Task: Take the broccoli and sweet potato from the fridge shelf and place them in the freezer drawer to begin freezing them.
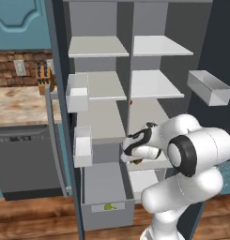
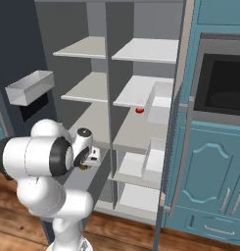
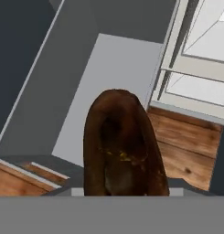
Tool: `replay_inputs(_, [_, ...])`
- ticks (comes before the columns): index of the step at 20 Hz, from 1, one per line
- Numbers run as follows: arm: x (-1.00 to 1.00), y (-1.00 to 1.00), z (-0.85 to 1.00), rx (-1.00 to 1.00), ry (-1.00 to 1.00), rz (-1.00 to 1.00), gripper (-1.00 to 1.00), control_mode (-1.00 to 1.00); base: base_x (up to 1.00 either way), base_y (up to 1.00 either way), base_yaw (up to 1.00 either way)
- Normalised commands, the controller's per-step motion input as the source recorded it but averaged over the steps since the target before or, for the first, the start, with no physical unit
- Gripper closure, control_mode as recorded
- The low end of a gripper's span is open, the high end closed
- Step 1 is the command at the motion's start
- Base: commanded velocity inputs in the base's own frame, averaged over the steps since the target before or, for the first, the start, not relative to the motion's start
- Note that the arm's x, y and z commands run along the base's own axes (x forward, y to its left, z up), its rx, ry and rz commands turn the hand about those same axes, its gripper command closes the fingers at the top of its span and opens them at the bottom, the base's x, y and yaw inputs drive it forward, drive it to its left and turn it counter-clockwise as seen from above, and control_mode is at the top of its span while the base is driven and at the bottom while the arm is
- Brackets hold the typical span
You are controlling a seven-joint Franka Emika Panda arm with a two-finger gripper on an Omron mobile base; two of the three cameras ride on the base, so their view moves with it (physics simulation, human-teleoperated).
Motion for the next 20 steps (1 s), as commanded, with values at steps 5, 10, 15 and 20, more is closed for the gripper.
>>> replay_inputs(5, [0.19,0.32,-0.45,0.00,0.07,0.27,1.00,-1.00,0.00,0.00,0.00])
replay_inputs(10, [0.26,0.31,-0.56,-0.01,0.08,0.23,1.00,-1.00,0.00,0.00,0.00])
replay_inputs(15, [0.18,0.12,-0.42,0.00,0.09,0.18,1.00,-1.00,0.00,0.00,0.00])
replay_inputs(20, [0.15,0.14,-0.33,0.00,0.13,0.16,1.00,-1.00,0.00,0.00,0.00])
